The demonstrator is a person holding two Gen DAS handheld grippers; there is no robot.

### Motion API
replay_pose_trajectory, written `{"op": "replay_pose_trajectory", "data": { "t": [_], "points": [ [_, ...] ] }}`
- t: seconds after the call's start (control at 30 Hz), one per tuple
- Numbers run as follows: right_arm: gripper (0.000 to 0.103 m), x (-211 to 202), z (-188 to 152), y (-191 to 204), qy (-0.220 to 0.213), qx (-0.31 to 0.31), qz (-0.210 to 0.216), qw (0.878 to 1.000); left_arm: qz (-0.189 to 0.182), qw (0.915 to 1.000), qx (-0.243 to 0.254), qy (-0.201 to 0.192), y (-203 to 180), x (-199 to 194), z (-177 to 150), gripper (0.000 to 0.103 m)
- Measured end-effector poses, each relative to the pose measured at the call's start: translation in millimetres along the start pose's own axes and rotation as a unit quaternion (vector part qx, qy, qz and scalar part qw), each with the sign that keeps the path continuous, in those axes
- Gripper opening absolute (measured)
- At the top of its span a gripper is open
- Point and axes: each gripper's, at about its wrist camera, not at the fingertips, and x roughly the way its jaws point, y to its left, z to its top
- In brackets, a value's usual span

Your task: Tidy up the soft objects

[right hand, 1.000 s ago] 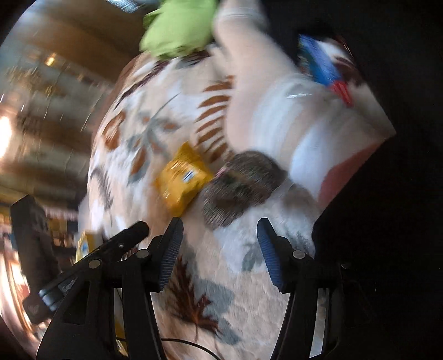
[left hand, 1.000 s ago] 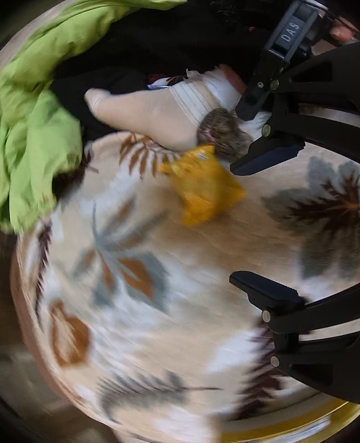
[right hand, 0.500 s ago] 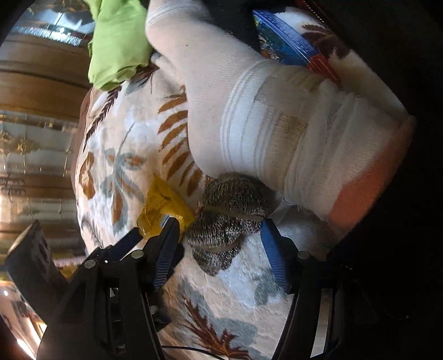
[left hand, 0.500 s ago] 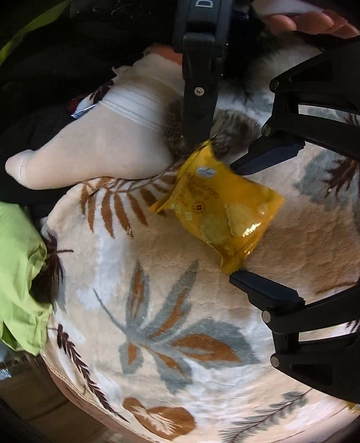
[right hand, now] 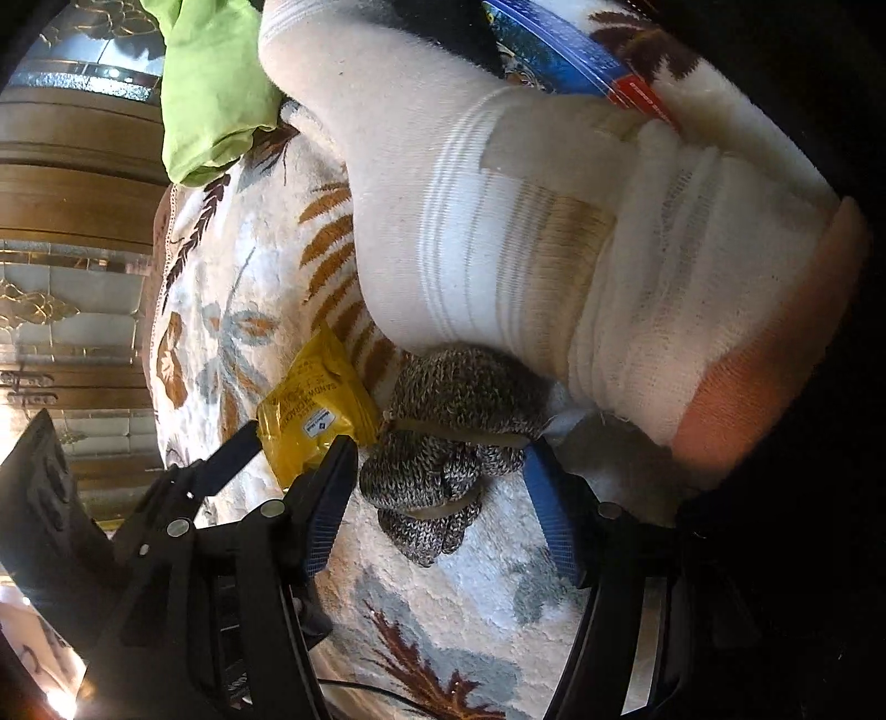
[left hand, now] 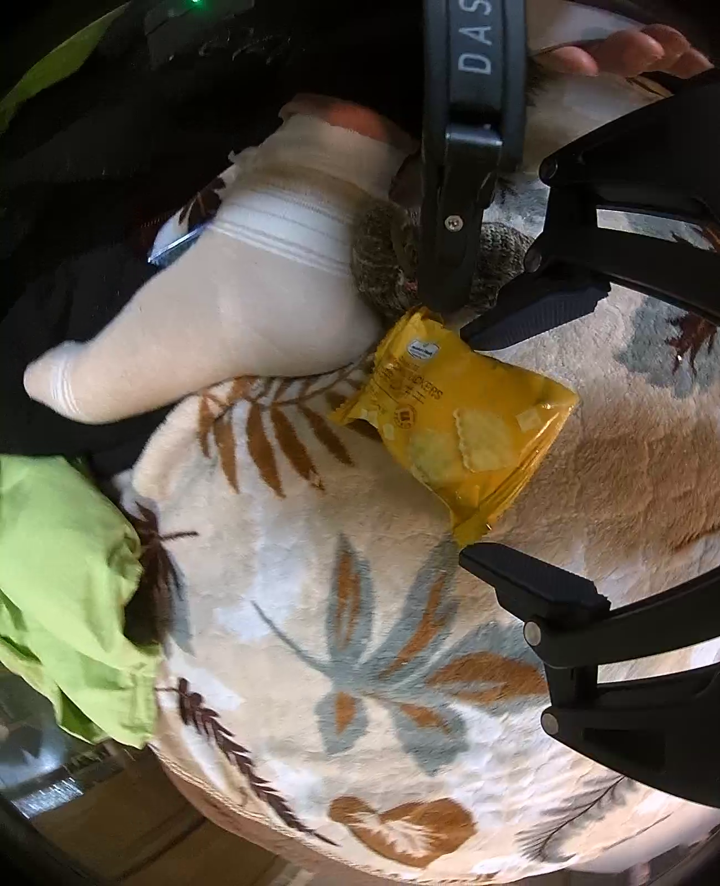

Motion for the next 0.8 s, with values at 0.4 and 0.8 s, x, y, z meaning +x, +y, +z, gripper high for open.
{"op": "replay_pose_trajectory", "data": {
  "t": [0.4, 0.8],
  "points": [
    [0.063, -2.2, 1.4, -5.7, 0.006, 0.010, 0.008, 1.000, 0.033, 0.9965, 0.068, 0.035, -33.1, 25.0, 16.1, 0.072],
    [0.052, -7.8, -5.2, -12.1, 0.006, -0.007, 0.028, 1.000, 0.030, 0.9977, -0.059, -0.012, -31.0, 18.7, 12.2, 0.058]
  ]
}}
